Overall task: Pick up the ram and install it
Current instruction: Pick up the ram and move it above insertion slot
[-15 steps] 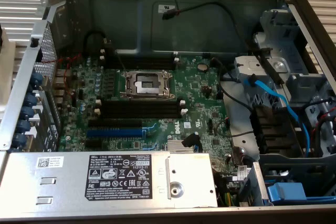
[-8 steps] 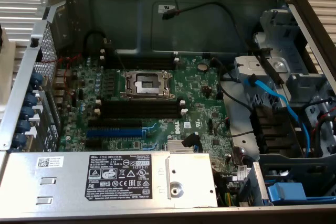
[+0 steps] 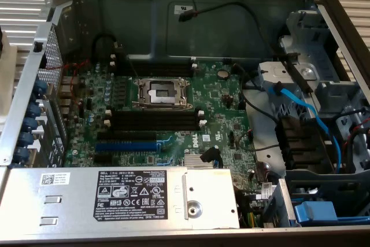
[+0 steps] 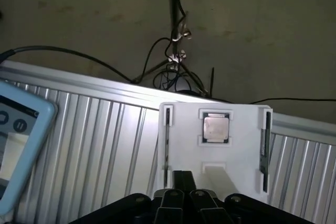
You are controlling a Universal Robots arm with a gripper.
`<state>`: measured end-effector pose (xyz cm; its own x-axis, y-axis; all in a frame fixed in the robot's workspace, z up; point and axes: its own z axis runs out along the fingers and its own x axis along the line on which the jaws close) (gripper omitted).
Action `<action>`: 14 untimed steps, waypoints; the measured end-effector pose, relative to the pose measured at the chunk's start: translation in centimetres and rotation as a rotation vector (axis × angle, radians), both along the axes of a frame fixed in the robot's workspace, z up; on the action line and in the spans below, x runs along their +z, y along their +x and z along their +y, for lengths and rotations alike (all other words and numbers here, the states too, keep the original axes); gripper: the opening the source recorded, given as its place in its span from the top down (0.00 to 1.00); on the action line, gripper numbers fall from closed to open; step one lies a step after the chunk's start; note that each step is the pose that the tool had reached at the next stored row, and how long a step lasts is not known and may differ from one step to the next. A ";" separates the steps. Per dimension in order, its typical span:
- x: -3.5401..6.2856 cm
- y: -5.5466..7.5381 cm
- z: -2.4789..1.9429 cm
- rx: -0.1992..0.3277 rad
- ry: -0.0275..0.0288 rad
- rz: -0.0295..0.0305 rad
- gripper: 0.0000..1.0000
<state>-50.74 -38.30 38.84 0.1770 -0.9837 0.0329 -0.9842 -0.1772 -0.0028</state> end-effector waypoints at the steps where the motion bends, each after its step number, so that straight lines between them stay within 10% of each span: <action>1: -0.10 0.0 -0.01 0.002 0.0000 -0.0014 0.90; 14: -2.28 0.9 -0.03 0.041 0.0000 -0.0063 0.90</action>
